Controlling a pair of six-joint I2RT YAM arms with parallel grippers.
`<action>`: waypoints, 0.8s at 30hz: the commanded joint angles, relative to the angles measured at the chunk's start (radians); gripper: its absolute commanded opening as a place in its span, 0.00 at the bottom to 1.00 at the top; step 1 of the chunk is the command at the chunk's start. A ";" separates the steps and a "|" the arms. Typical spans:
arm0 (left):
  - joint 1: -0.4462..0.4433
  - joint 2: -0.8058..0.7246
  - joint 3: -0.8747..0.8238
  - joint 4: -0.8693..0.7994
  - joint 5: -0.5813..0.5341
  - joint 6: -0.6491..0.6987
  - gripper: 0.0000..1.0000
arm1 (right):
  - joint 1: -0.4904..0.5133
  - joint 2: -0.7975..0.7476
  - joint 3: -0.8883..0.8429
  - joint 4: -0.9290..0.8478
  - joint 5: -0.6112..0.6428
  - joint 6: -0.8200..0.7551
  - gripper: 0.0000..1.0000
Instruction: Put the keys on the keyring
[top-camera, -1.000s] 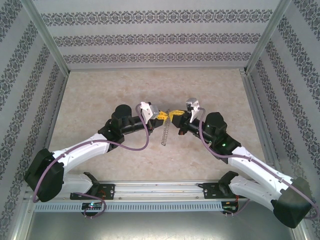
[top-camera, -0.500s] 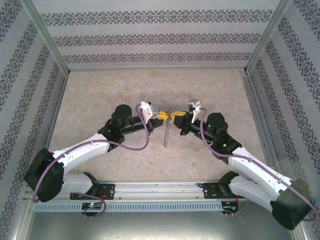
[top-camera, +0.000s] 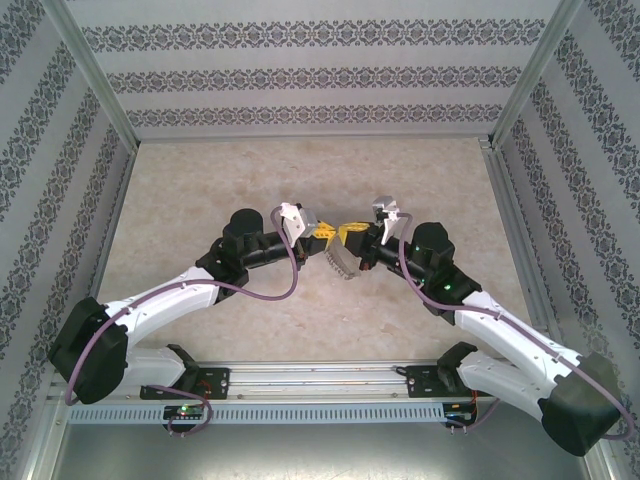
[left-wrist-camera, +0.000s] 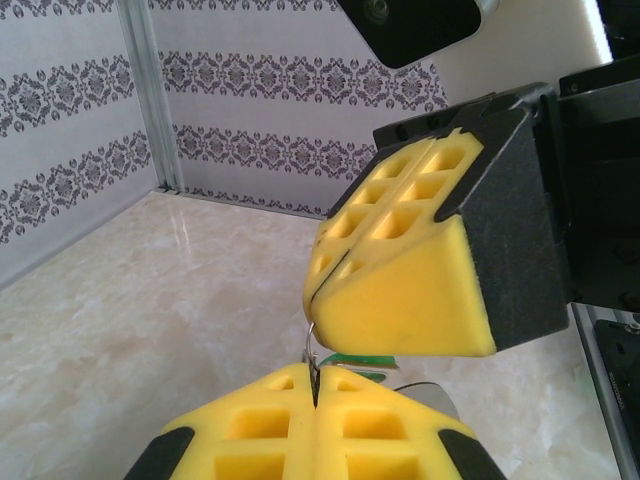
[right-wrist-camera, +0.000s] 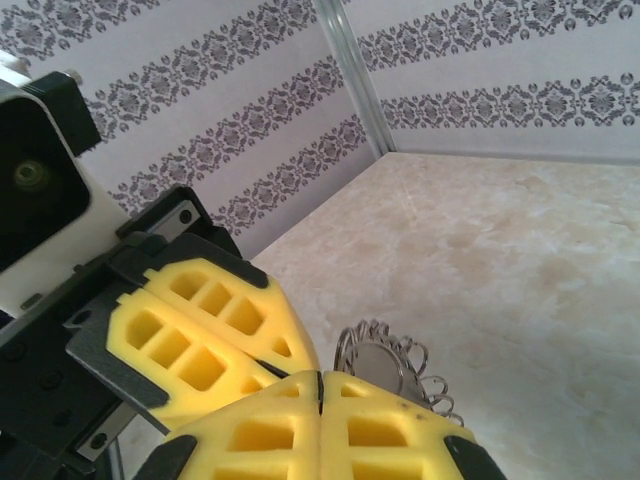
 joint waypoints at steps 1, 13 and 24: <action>-0.021 -0.026 0.044 0.025 0.060 -0.006 0.00 | -0.002 0.006 0.037 0.029 -0.024 0.005 0.00; -0.024 -0.029 0.042 0.021 0.054 -0.002 0.00 | -0.037 -0.064 0.003 0.020 0.006 0.028 0.00; -0.024 -0.028 0.027 0.043 0.043 -0.007 0.00 | -0.126 -0.166 -0.055 -0.022 -0.011 0.092 0.00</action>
